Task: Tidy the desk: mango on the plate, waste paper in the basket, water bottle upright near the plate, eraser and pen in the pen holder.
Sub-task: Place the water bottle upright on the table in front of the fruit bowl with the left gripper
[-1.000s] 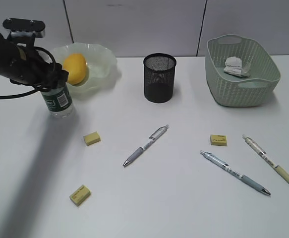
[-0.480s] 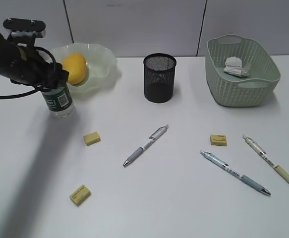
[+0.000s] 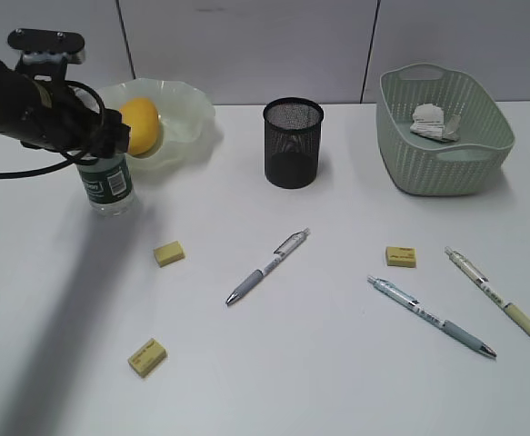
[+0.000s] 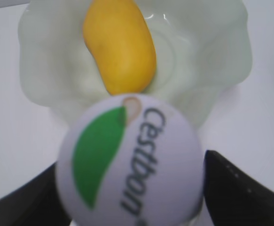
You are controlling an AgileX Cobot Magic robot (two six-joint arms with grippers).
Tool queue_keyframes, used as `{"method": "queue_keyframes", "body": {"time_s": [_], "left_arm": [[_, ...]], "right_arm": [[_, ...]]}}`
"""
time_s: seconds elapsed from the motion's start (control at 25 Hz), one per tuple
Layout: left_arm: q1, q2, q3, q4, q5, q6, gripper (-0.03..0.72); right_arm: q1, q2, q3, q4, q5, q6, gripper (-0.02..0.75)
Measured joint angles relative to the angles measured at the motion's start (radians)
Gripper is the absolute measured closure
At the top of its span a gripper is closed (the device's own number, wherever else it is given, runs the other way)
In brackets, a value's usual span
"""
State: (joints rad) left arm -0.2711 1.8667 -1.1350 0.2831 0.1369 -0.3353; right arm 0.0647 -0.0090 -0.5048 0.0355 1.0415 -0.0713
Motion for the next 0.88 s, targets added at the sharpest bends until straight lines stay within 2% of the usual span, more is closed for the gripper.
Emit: {"method": "queue_keyframes", "body": {"time_s": [0.28,0.88], "left_arm": [[-0.006,-0.001,0.000,0.000,0.020,0.000,0.087],[-0.019,-0.142,-0.002,-0.011,0.181,0.000,0.101]], "right_arm": [[0.000,0.000,0.000,0.000,0.000,0.000,0.316],[0.000,0.000,0.000,0.000,0.000,0.000,0.316]]}}
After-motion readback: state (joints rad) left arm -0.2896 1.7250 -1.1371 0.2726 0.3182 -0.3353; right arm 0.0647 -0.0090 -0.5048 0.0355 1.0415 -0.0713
